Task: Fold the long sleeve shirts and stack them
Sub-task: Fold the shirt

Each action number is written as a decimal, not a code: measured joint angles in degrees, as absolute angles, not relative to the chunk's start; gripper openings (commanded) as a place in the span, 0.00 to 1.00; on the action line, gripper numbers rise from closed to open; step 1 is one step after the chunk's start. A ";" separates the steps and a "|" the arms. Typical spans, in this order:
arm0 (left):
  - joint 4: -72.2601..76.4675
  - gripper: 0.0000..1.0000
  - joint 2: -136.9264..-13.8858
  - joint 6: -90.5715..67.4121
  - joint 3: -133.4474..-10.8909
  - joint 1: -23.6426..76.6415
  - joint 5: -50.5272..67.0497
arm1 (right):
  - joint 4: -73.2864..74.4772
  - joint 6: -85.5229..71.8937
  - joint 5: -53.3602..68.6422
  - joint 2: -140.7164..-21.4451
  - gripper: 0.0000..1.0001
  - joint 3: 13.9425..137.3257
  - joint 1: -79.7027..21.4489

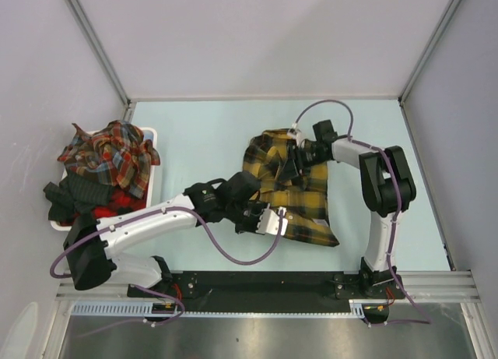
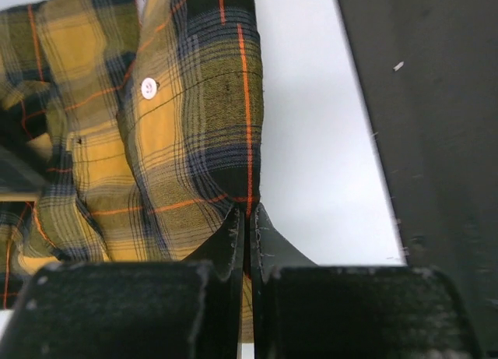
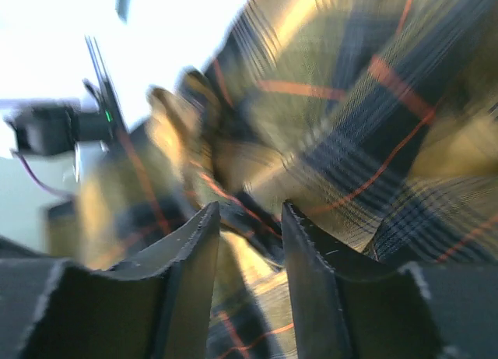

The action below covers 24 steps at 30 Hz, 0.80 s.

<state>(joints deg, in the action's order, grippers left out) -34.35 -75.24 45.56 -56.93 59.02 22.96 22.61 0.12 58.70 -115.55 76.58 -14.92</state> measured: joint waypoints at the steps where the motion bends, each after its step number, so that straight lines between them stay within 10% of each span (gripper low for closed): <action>1: -35.94 0.00 -75.24 44.31 -58.33 59.00 23.94 | 22.87 1.15 58.46 -115.37 0.40 74.39 -15.92; 14: -45.28 0.00 -77.52 35.68 -68.75 53.04 32.99 | 32.93 14.46 58.11 -111.59 0.37 63.31 -23.66; 24: -45.39 0.00 -96.57 34.72 -82.48 39.59 38.17 | 50.98 25.54 60.88 -113.38 0.58 81.14 -19.09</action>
